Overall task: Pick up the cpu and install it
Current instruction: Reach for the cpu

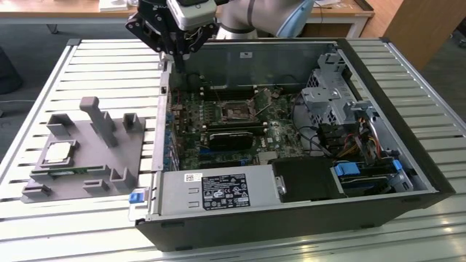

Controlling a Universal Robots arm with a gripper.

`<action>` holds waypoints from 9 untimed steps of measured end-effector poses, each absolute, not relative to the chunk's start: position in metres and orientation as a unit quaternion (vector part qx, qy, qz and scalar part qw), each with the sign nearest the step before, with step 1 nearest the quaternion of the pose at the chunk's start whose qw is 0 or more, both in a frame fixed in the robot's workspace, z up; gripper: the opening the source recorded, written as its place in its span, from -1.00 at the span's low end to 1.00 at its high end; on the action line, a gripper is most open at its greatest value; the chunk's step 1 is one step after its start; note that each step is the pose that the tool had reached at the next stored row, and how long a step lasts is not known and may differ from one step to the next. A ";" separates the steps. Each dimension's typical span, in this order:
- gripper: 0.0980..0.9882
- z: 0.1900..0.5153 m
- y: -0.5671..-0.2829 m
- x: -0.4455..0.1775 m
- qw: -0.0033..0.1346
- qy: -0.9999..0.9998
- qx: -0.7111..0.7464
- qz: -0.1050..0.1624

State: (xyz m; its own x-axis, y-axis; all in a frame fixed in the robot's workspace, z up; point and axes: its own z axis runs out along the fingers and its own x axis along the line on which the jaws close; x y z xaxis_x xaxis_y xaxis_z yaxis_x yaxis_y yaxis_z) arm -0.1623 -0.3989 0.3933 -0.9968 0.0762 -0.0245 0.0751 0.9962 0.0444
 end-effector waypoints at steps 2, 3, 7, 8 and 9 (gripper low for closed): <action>-0.98 0.393 -0.399 -0.164 0.013 0.999 0.038 0.022; -0.98 0.393 -0.399 -0.165 0.013 0.999 0.038 0.022; -0.98 0.393 -0.399 -0.168 0.013 0.999 0.038 0.022; -0.98 0.393 -0.399 -0.168 0.013 0.999 0.038 0.022; -0.98 0.393 -0.399 -0.169 0.013 0.999 0.038 0.022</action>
State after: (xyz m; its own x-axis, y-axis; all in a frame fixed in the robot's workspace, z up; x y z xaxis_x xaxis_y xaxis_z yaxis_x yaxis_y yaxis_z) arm -0.1691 -0.3989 0.3933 -0.9968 0.0762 -0.0244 0.0751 0.9962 0.0443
